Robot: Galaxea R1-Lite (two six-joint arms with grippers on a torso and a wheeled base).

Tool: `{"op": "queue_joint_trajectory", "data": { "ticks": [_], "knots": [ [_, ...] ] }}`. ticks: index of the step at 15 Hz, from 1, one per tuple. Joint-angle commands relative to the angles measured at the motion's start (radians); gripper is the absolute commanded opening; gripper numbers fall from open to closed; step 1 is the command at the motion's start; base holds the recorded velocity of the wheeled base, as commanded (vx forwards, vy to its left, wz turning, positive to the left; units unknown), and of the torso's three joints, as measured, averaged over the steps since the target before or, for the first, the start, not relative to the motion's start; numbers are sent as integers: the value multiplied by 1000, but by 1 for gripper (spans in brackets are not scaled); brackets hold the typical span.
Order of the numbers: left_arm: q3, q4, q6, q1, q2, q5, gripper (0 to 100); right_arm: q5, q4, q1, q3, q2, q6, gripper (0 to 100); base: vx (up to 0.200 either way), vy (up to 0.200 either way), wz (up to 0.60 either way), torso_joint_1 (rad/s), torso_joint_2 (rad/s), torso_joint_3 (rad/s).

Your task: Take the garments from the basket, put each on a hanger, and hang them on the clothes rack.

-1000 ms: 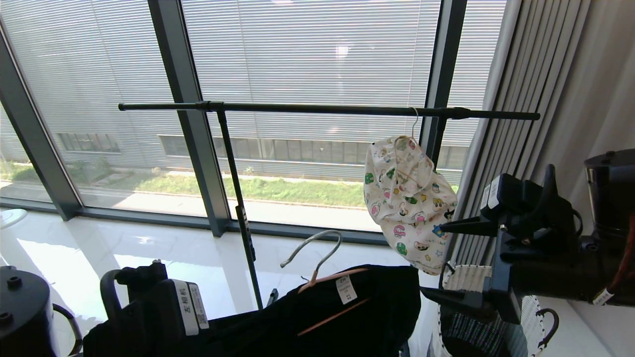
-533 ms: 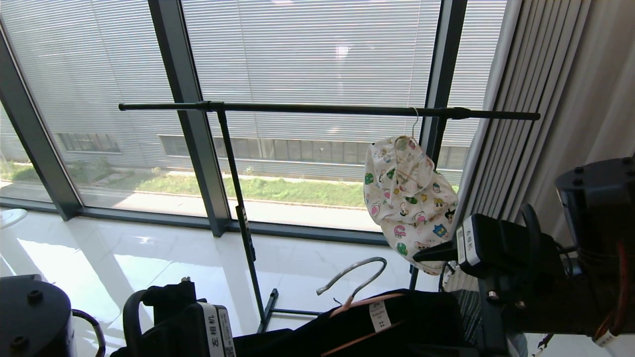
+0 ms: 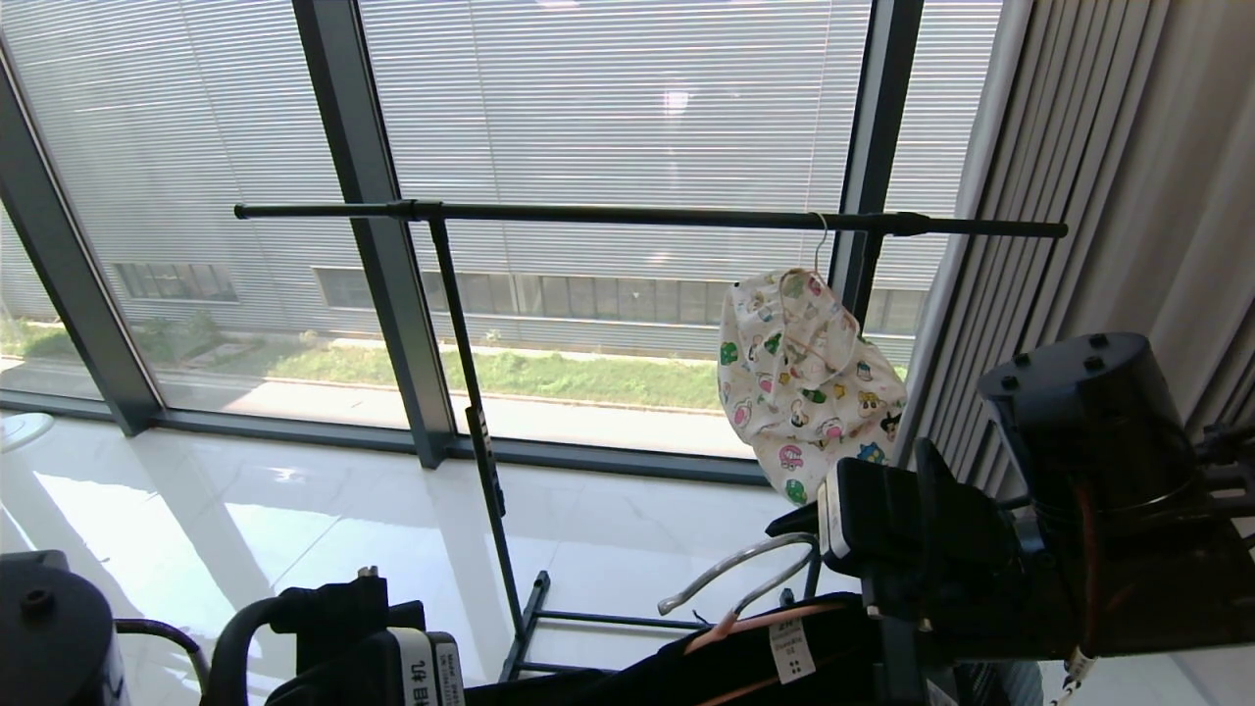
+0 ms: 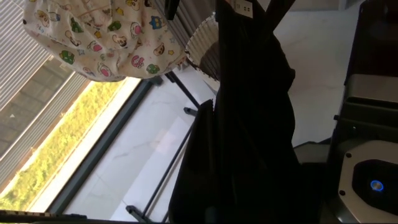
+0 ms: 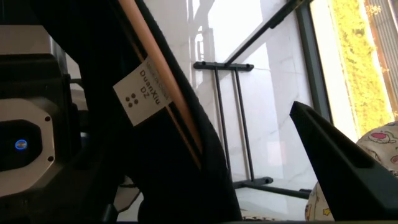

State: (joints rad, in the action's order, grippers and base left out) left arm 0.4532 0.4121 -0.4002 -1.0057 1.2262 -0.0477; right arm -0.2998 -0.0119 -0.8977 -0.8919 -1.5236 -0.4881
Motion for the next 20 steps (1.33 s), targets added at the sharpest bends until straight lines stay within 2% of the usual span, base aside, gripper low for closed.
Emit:
{"op": "queue_joint_trajectory", "data": {
  "ticks": [1,2,7,11,12,15,18,20],
  "knots": [
    [1,1,0,-5,-1,0,0,1,0,-4,-1,-18,-1,100,0,0,0,0,0,0],
    [1,1,0,-5,-1,2,0,2,0,-3,-1,-18,-1,0,0,0,0,0,0,0],
    [2,1,0,-5,-1,0,0,11,6,-3,-2,-16,-3,0,0,0,0,0,0,0],
    [-2,1,-19,-8,3,2,0,24,86,-3,10,-15,-4,0,0,0,0,0,0,0],
    [-4,1,-19,-10,4,3,100,24,104,-3,11,-9,-15,0,0,0,0,0,0,0],
    [-21,1,-15,10,3,34,100,22,118,11,22,40,-75,0,0,0,0,0,0,0],
    [-54,1,-14,41,-22,42,100,14,128,75,42,94,-162,0,0,0,0,0,0,0],
    [-103,1,-12,157,-54,43,100,-5,133,140,59,145,-179,0,0,0,0,0,0,0]
  ]
}}
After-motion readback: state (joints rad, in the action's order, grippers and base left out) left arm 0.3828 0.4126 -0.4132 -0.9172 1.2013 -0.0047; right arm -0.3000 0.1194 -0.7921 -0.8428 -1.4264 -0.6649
